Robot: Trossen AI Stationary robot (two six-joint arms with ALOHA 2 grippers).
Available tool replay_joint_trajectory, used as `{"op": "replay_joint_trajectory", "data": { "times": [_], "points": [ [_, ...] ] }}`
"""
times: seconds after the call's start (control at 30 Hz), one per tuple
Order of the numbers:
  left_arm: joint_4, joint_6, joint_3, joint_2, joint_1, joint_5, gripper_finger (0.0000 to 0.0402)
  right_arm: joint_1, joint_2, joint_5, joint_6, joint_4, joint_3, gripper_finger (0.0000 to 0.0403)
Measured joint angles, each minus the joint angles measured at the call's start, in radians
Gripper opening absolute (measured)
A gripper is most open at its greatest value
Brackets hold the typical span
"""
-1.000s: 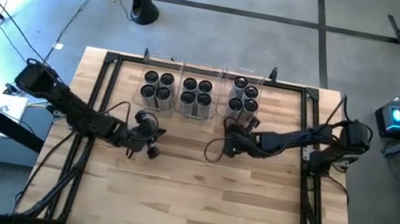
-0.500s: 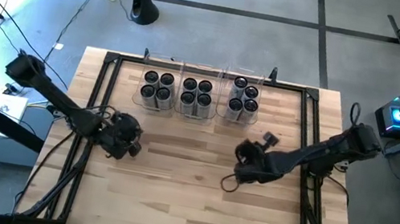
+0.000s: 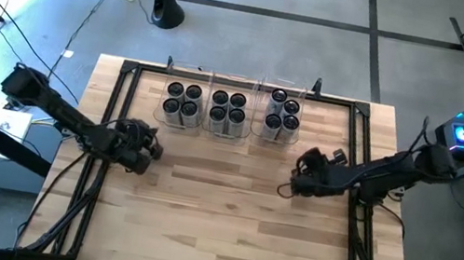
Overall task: Sort soda cans
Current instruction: Adjust the transparent bins, then return to Home Position
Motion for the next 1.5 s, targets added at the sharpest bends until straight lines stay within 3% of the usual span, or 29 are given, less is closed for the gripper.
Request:
{"op": "replay_joint_trajectory", "data": {
  "times": [0.17,0.4,0.7,0.87,1.03,1.23,1.37,1.5],
  "points": [
    [0.164,0.247,0.000,0.004,0.100,-0.011,0.0000,-0.112,-0.041,0.041,-0.158,0.217,-0.057,0.0000],
    [0.268,0.430,0.000,0.008,0.196,0.062,0.0000,-0.240,-0.031,-0.065,-0.530,0.610,-0.095,0.0000],
    [0.284,0.508,0.000,0.003,0.206,0.092,0.0000,-0.264,-0.031,-0.073,-0.574,0.645,-0.096,0.0000],
    [0.215,0.438,0.000,-0.032,0.165,0.090,0.0000,-0.209,-0.068,-0.046,-0.477,0.530,-0.096,0.0000],
    [0.102,0.367,0.017,-0.101,0.104,0.120,0.0000,-0.105,-0.178,-0.040,-0.270,0.263,-0.096,0.0000],
    [0.005,0.402,0.153,-0.166,-0.015,0.151,0.0000,0.087,-0.347,-0.177,-0.081,0.052,-0.096,0.0000],
    [0.005,0.481,0.257,-0.187,-0.091,0.149,0.0000,0.213,-0.454,-0.264,-0.086,0.103,-0.096,0.0000],
    [0.055,0.555,0.318,-0.193,-0.170,0.121,0.0000,0.304,-0.518,-0.368,-0.224,0.315,-0.096,0.0000]
  ]
}}
